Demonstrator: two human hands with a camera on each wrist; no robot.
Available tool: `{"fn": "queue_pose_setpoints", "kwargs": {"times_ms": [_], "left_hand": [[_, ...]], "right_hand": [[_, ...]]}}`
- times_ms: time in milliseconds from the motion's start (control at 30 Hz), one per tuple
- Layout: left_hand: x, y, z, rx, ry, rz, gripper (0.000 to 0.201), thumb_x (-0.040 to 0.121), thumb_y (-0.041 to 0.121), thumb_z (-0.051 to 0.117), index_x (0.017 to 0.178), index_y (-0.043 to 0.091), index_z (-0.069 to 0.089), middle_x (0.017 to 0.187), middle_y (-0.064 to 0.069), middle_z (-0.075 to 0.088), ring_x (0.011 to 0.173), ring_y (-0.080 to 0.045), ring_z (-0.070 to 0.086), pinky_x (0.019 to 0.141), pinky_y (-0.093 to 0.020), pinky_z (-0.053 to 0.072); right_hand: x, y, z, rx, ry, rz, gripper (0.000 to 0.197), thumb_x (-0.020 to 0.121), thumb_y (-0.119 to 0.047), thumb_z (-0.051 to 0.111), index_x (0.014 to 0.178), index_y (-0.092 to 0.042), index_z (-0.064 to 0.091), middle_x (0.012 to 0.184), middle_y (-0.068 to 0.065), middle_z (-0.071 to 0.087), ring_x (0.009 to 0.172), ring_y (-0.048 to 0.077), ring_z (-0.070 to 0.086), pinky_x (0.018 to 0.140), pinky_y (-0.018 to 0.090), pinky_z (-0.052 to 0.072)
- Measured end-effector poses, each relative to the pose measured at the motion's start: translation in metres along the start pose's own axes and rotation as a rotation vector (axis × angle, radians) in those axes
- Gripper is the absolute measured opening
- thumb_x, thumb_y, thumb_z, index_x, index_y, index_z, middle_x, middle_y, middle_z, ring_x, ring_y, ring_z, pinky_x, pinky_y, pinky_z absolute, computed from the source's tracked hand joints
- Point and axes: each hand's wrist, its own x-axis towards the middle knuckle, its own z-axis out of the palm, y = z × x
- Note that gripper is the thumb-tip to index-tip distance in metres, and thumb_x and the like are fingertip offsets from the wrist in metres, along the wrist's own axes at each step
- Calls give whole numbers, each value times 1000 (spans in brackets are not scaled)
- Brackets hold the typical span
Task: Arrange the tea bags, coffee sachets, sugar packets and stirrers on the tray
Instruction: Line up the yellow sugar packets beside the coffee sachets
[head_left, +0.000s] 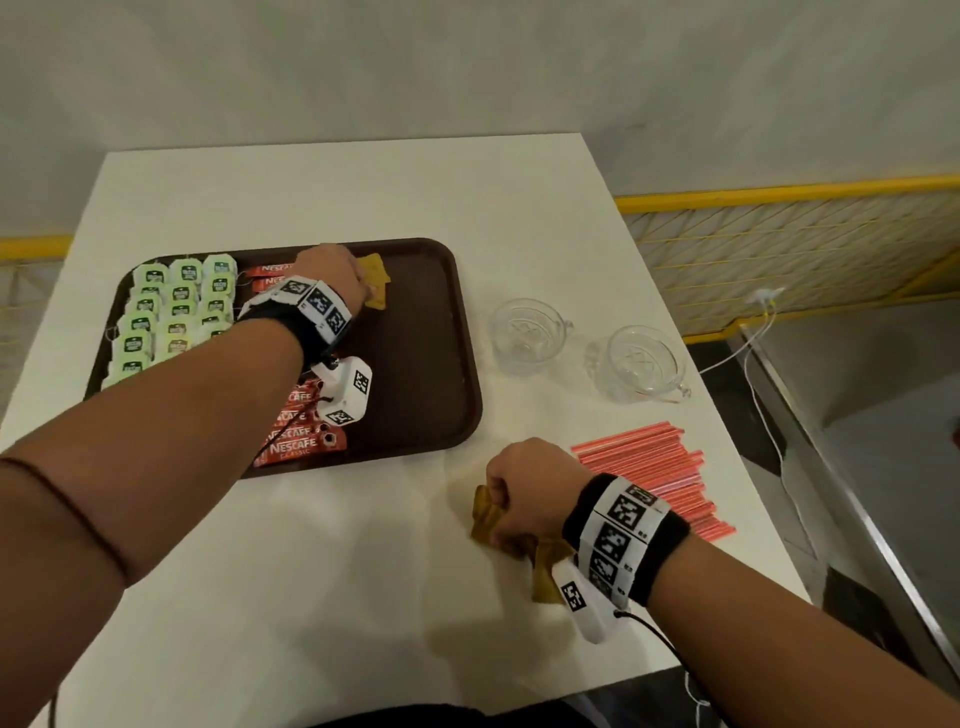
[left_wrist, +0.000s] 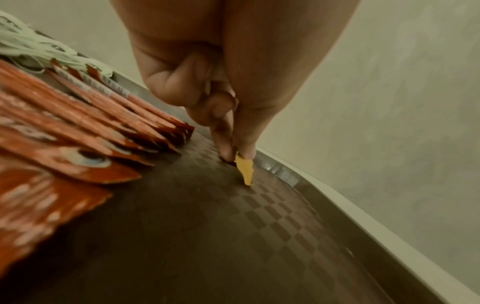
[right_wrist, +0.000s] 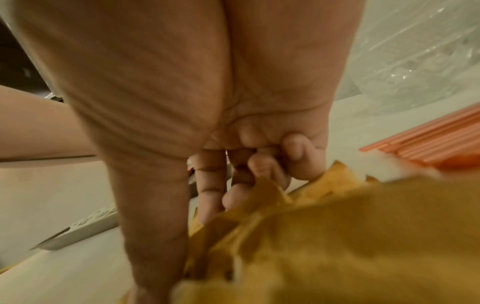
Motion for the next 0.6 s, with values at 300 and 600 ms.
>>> {"fn": "queue_pose_setpoints", "kwargs": {"times_ms": [300,600], "left_hand": [[21,8,5,173,-58,-48,26,86,32,63,89,6,60,98,-16,67,77,-32,57,66,-34,46],[-74,38,-12,-170,64,333,22,88,50,59,96,29,62,92,9,64,87,-13,60,82,-32,51]], "right_hand": [[-1,6,1,83,84,-35,14,83,-31,73,82,-23,62,87,-4,61,84,17,57,68,25,42],[-7,24,-6,467,348,-79,8,92,-27,60,89,-21,56,83,-3,66,78,15,64,69,33,54]]}}
